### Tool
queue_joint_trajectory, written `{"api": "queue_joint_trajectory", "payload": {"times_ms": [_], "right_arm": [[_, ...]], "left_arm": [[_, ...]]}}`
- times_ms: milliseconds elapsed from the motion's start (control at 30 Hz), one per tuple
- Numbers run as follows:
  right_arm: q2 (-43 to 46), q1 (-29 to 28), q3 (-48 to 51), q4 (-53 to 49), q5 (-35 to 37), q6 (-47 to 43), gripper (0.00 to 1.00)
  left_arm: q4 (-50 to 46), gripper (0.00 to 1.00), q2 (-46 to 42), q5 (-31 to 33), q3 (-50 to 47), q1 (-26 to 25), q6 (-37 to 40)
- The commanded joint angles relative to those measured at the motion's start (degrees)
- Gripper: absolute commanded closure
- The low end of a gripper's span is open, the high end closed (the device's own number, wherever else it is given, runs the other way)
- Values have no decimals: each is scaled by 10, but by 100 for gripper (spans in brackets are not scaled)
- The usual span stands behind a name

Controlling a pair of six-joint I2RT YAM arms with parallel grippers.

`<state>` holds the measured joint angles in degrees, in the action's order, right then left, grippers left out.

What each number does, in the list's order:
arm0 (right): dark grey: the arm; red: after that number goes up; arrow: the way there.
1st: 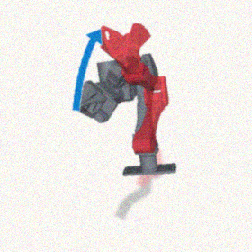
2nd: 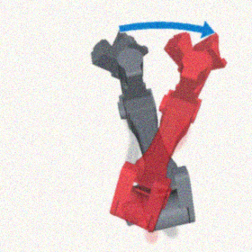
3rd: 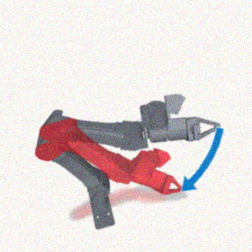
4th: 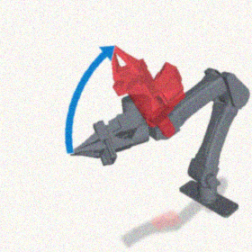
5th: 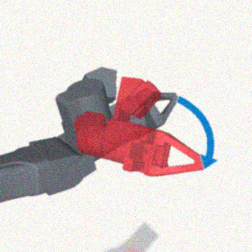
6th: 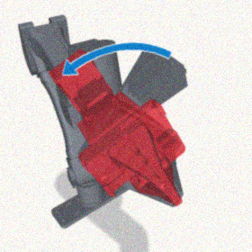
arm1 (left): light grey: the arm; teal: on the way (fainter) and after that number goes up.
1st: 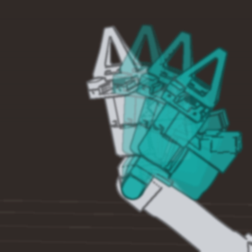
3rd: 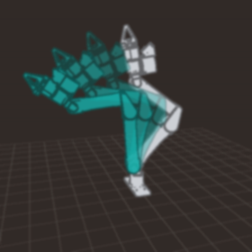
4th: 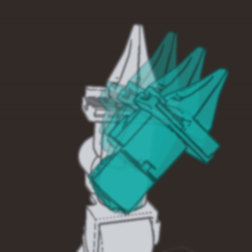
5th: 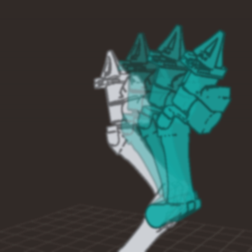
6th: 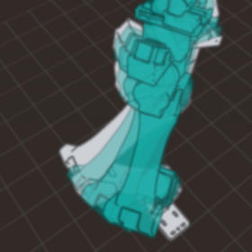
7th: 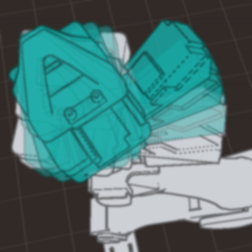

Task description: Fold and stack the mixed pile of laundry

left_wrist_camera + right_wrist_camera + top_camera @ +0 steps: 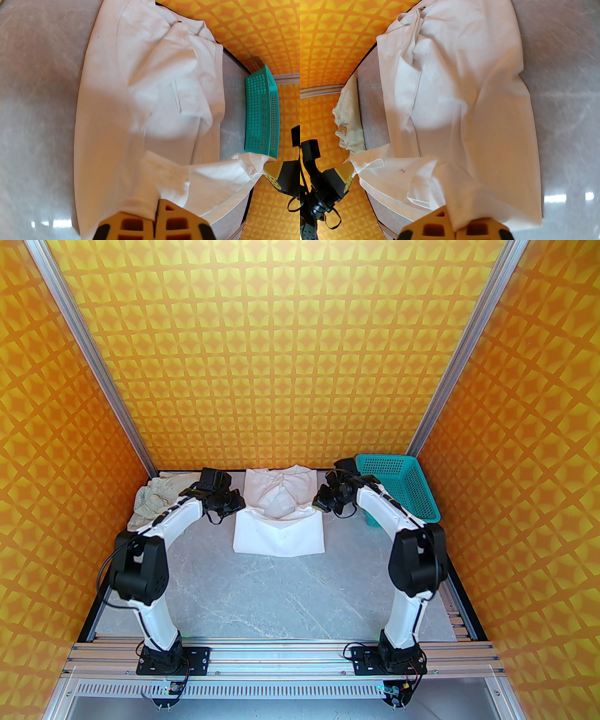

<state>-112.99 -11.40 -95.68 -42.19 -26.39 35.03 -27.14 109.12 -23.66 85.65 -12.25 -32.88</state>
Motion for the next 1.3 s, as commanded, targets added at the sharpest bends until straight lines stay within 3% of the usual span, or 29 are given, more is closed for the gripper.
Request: {"api": "queue_joint_trajectory", "payload": {"times_ms": [0, 300, 333, 467, 567, 767, 867, 1033, 1133, 1267], "right_arm": [[-42, 14, -30, 29, -40, -14, 100], [-155, 34, -92, 64, -84, -35, 100], [-166, 39, -98, 73, -92, -35, 98], [-193, 55, -108, 131, -129, -16, 69], [-200, 67, -117, 168, -156, 15, 59], [-136, 80, -81, 191, -152, 19, 49], [-83, 80, -28, 192, -138, 6, 49], [6, 52, 120, 221, -90, -19, 55], [17, 25, 162, 216, -60, -34, 56], [-19, 8, 147, 216, -52, -35, 61]], "left_arm": [[23, 100, 37, -23, 47, 11, 14], [52, 98, 147, -52, 102, 27, 11], [56, 92, 153, -55, 105, 28, 13], [73, 77, 162, -59, 116, 33, 18], [82, 59, 154, -60, 119, 43, 18], [75, 48, 85, -41, 89, 64, 36], [66, 51, 34, -30, 48, 66, 48], [32, 66, -29, -29, -43, 30, 81], [24, 73, -27, -31, -72, 5, 93], [28, 76, 17, -45, -54, -12, 105]]}}
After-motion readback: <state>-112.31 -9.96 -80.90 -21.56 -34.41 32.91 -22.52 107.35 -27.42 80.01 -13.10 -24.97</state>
